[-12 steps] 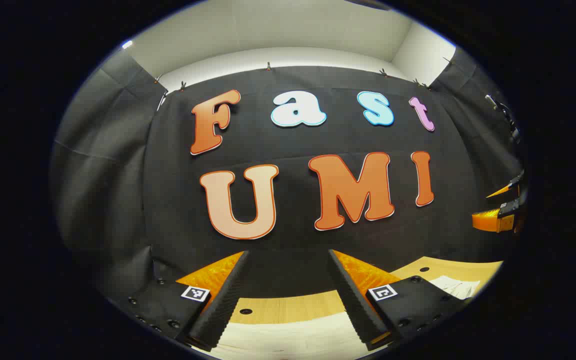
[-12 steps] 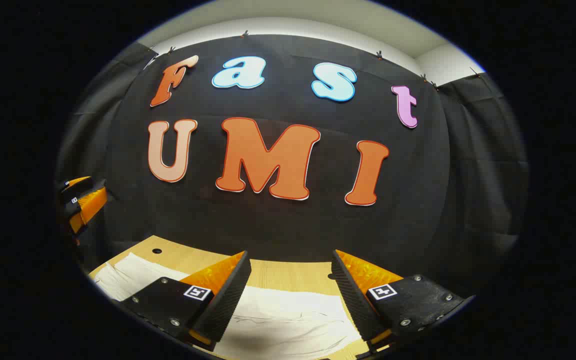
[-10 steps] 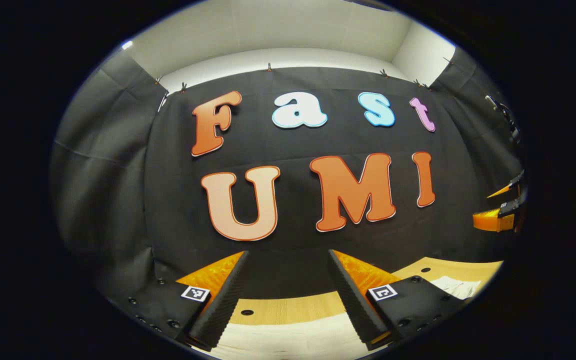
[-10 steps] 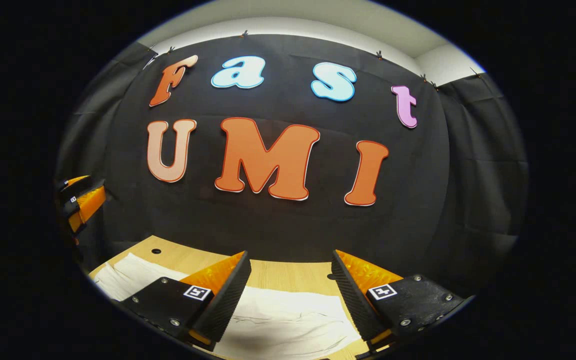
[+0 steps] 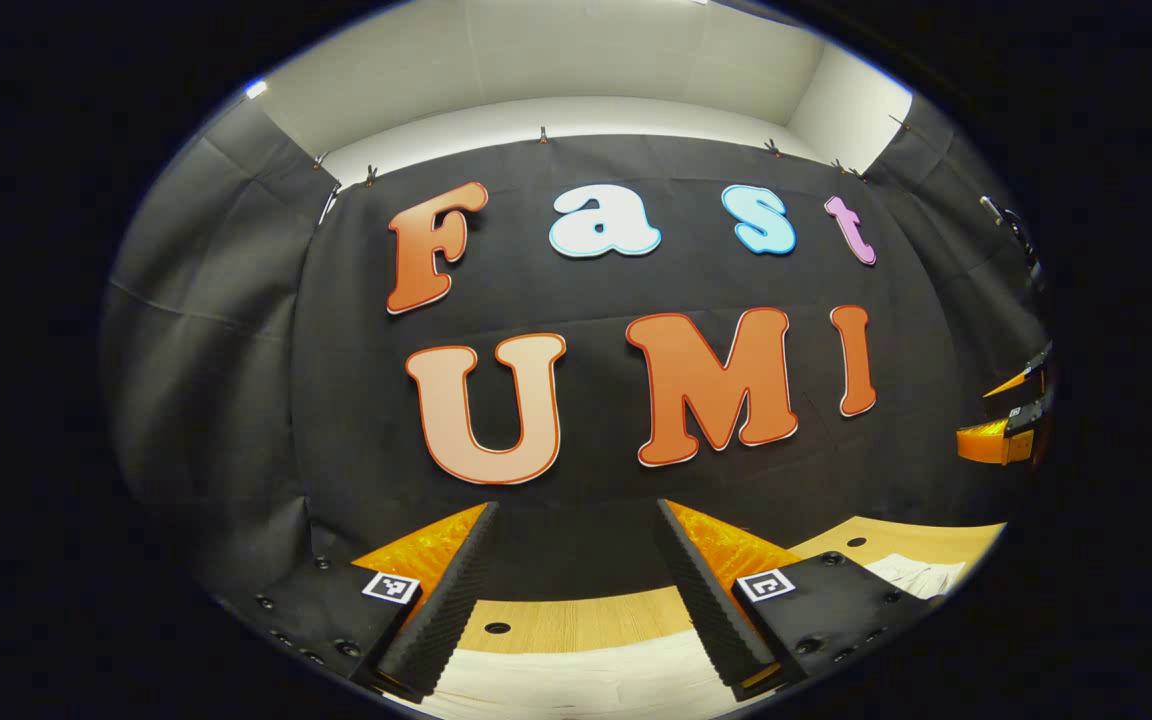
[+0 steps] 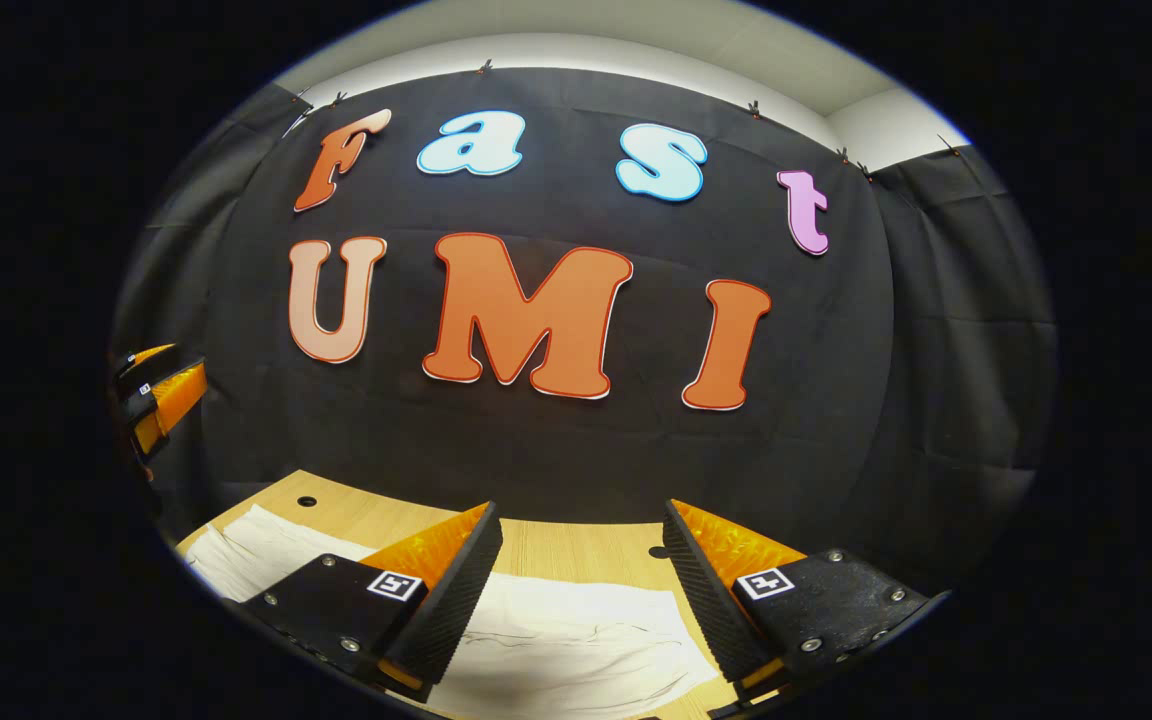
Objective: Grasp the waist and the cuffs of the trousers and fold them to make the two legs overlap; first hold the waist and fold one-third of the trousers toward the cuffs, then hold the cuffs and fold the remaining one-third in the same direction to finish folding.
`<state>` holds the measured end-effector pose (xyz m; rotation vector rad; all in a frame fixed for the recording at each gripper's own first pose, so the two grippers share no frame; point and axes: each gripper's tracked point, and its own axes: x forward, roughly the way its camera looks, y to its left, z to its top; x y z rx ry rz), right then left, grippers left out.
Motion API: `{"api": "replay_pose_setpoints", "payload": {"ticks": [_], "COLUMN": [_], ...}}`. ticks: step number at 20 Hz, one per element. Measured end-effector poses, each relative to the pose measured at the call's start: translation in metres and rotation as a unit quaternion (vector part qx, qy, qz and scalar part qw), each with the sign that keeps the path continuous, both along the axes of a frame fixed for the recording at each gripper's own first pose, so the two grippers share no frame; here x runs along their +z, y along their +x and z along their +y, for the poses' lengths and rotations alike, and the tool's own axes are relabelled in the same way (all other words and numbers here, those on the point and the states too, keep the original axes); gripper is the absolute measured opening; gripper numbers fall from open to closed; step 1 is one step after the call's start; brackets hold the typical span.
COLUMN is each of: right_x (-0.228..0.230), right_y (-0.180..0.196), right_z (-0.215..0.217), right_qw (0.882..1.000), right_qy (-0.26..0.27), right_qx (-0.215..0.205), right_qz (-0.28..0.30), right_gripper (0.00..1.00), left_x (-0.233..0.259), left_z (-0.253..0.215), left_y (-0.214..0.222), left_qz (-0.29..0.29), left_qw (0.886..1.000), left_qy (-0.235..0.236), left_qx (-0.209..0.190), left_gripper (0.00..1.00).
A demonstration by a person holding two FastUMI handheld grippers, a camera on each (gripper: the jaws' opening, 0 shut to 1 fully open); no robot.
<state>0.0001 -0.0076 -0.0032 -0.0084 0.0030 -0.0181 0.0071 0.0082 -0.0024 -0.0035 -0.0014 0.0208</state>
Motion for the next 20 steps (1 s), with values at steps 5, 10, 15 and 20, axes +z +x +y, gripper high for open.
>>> {"api": "replay_pose_setpoints", "payload": {"ticks": [5,10,15,20], "right_x": [-0.006,-0.023,-0.051,-0.082], "right_y": [0.005,0.011,0.015,0.018], "right_z": [-0.003,-0.005,-0.008,-0.017], "right_qw": [1.0,1.0,0.998,0.992], "right_qy": [-0.005,-0.009,0.002,0.035], "right_qx": [0.001,-0.001,-0.004,-0.009], "right_qz": [0.005,0.028,0.069,0.118], "right_gripper": [0.98,0.98,0.98,0.99], "left_x": [-0.005,-0.019,-0.04,-0.078], "left_z": [0.016,0.033,0.037,0.05], "left_y": [-0.002,-0.011,-0.013,-0.017], "left_qz": [0.003,0.012,0.036,0.089], "left_qw": [1.0,0.999,0.998,0.994], "left_qy": [0.011,0.025,0.034,0.014], "left_qx": [0.019,0.042,0.048,0.067], "left_gripper": [0.99,0.99,1.0,1.0]}}
